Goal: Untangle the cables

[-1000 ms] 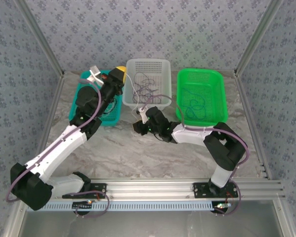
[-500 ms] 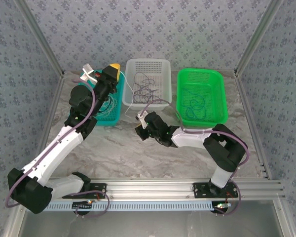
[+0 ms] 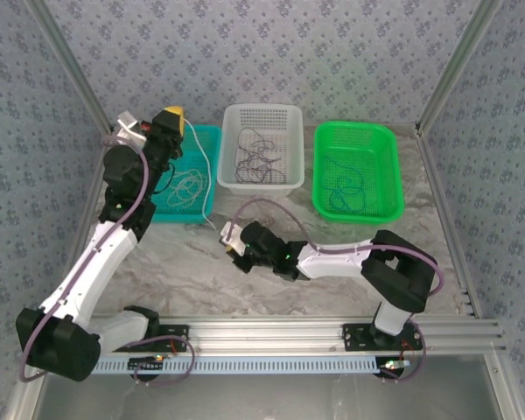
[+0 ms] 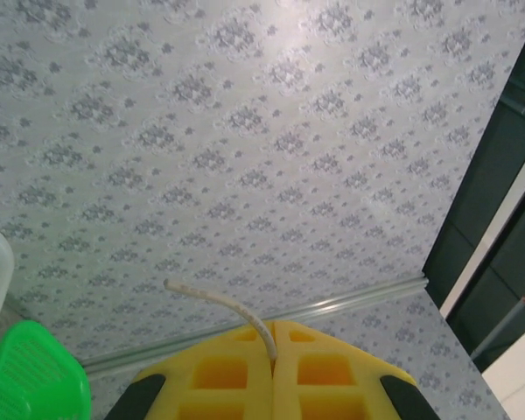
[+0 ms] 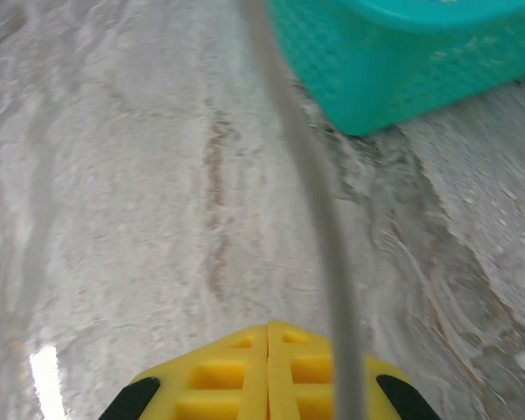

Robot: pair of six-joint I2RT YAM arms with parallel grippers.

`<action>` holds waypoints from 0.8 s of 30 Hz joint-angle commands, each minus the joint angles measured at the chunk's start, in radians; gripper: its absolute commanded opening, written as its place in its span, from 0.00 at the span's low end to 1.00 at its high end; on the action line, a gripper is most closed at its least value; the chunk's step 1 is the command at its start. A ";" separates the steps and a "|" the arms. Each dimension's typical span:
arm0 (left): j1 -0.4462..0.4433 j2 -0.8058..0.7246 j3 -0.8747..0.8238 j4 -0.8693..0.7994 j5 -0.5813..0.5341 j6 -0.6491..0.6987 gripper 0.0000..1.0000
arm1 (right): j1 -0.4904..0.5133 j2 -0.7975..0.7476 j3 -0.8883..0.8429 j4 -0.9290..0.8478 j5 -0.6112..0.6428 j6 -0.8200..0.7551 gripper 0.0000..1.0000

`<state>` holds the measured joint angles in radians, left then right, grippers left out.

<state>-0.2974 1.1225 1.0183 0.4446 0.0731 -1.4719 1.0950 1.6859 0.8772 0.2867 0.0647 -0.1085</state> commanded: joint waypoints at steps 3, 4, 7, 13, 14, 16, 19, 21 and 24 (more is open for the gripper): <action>0.032 0.026 -0.033 0.049 0.036 -0.044 0.00 | 0.083 0.010 0.101 -0.100 0.002 -0.161 0.09; 0.040 0.029 -0.036 0.049 0.037 -0.045 0.00 | 0.098 0.018 0.116 -0.113 -0.005 -0.171 0.09; 0.081 0.035 -0.049 0.044 0.045 -0.041 0.00 | 0.141 0.032 0.134 -0.127 -0.019 -0.192 0.09; 0.131 0.064 -0.075 0.051 0.070 -0.058 0.00 | 0.195 0.035 0.150 -0.130 -0.062 -0.212 0.10; 0.133 0.069 -0.081 0.058 0.070 -0.062 0.00 | 0.201 0.038 0.159 -0.136 -0.065 -0.215 0.10; 0.140 0.078 -0.087 0.063 0.071 -0.068 0.00 | 0.206 0.051 0.178 -0.151 -0.065 -0.222 0.10; 0.162 0.087 -0.087 0.060 0.079 -0.069 0.00 | 0.203 0.063 0.183 -0.151 -0.051 -0.227 0.12; 0.179 0.088 -0.081 0.058 0.091 -0.071 0.00 | 0.192 0.058 0.171 -0.126 -0.021 -0.198 0.19; 0.201 0.074 -0.071 0.048 0.103 -0.068 0.00 | 0.149 0.009 0.135 -0.056 0.027 -0.097 0.56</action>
<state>-0.1150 1.2118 0.9272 0.4648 0.1501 -1.5322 1.2804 1.7298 1.0279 0.1764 0.0338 -0.2836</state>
